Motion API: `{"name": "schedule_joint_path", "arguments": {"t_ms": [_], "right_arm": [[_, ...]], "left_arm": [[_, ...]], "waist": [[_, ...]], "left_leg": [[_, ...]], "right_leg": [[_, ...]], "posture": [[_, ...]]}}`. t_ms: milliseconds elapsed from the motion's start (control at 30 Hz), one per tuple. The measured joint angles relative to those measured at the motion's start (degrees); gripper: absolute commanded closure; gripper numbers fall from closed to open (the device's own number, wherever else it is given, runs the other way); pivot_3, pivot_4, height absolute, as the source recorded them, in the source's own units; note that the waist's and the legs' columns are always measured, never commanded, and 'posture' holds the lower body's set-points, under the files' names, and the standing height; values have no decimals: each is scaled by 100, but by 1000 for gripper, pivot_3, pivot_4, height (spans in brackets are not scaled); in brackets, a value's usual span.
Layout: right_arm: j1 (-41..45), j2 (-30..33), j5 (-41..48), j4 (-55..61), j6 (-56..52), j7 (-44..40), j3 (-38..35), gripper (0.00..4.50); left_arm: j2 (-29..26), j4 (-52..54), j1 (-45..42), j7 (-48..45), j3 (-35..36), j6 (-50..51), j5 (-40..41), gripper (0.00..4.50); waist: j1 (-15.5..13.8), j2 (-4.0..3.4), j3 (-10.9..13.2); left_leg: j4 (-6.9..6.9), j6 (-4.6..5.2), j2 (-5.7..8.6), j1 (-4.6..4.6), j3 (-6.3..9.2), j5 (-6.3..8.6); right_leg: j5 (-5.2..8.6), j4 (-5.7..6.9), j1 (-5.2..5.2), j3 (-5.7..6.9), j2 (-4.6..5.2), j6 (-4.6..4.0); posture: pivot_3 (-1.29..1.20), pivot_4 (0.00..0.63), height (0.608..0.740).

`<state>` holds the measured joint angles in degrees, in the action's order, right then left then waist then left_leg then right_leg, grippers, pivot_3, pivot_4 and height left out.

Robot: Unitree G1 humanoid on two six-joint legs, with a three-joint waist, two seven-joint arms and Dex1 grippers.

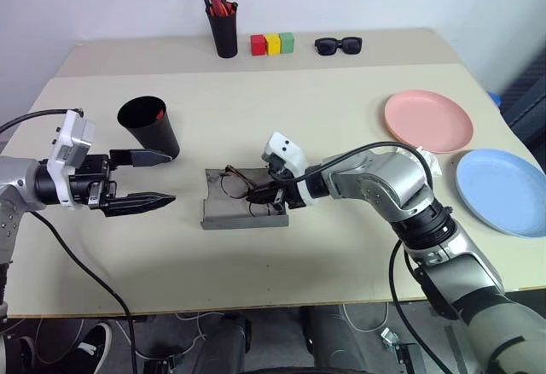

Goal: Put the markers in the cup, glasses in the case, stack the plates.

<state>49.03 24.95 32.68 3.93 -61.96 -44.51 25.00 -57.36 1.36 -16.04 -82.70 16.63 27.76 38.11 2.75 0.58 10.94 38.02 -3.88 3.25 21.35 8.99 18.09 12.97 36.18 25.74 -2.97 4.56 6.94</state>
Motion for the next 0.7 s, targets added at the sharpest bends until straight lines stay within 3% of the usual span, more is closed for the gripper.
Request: {"name": "schedule_joint_path", "arguments": {"t_ms": [400,700], "right_arm": [[445,203,-383,-331,327,-1358,431,4453],[567,103,-1070,-709,909,-1886,967,4453]], "left_arm": [[10,-34,66,47,-2,-175,-55,0],[11,-35,-10,57,-9,-177,-54,0]], "waist": [[-14,0,0],[-10,1,0]], "left_leg": [[1,0,1,2,0,0],[2,-2,1,2,0,-1]], "right_leg": [[0,0,1,1,1,0],[0,2,2,1,2,0]], "posture": [[0,150,740],[0,150,740]]}}
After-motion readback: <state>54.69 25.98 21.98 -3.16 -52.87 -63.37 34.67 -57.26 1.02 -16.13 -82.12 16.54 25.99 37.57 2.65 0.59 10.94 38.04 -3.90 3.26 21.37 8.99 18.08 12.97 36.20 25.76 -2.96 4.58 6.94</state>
